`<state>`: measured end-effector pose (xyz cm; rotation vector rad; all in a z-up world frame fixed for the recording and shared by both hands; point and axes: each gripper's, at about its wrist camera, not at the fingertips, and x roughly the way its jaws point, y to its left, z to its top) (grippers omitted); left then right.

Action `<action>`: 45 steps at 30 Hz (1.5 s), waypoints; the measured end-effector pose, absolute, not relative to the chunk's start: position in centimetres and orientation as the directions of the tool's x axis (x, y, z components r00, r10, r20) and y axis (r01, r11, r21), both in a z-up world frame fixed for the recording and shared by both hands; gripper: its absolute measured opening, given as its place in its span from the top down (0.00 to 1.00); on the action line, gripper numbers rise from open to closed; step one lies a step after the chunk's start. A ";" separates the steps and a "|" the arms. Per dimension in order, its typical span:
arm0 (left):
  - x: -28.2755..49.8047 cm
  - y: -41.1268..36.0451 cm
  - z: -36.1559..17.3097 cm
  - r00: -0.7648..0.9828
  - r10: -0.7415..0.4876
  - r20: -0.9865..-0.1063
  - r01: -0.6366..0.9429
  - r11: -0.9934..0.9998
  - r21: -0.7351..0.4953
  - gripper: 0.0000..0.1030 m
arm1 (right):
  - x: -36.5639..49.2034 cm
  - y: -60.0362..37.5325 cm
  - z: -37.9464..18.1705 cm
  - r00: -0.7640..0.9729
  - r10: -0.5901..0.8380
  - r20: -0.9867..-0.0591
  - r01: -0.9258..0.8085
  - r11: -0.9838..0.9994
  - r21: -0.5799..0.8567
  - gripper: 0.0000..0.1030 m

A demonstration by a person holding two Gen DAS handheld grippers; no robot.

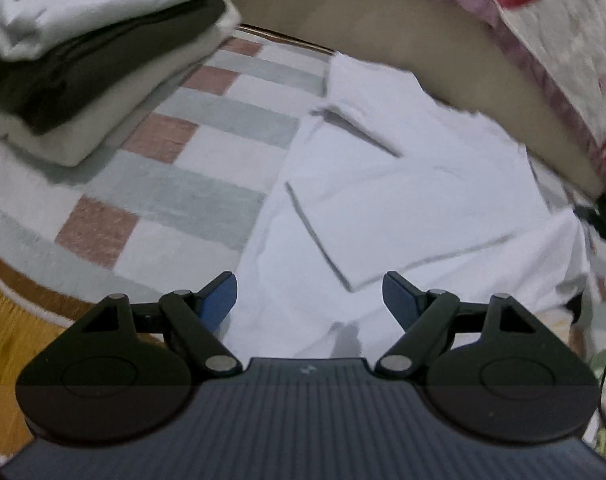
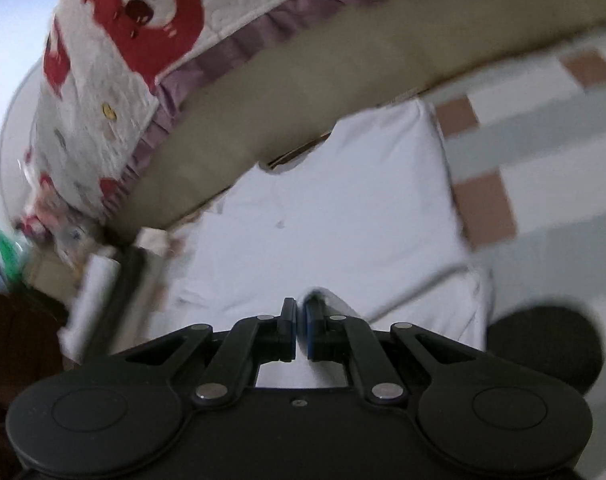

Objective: Fold clothes

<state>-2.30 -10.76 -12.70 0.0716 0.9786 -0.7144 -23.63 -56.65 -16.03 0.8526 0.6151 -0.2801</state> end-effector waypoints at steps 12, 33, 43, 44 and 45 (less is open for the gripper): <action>-8.9 -19.0 -12.7 0.245 -0.653 -0.716 0.797 0.556 -0.235 0.22 | -29.5 -58.8 -17.0 0.805 0.240 -0.543 0.441 0.370 0.818 0.59; -11.9 -21.2 -14.5 0.284 -0.523 -0.804 0.844 0.534 -0.050 0.22 | -24.2 -50.9 -16.9 0.611 -0.145 -0.778 0.281 0.959 0.042 0.88; -13.1 -22.7 -16.0 0.300 -0.416 -0.858 0.865 0.497 0.061 0.22 | -27.7 -55.6 -14.0 0.776 -0.143 -0.615 0.428 0.835 0.345 0.94; -13.2 -23.0 -16.3 0.304 -0.393 -0.868 0.867 0.492 0.080 0.22 | -27.9 -55.9 -13.9 0.781 -0.142 -0.609 0.433 0.825 0.363 0.94; -13.1 -23.2 -16.5 0.309 -0.372 -0.875 0.864 0.494 0.095 0.21 | -28.0 -56.1 -13.9 0.783 -0.146 -0.604 0.439 0.818 0.372 0.94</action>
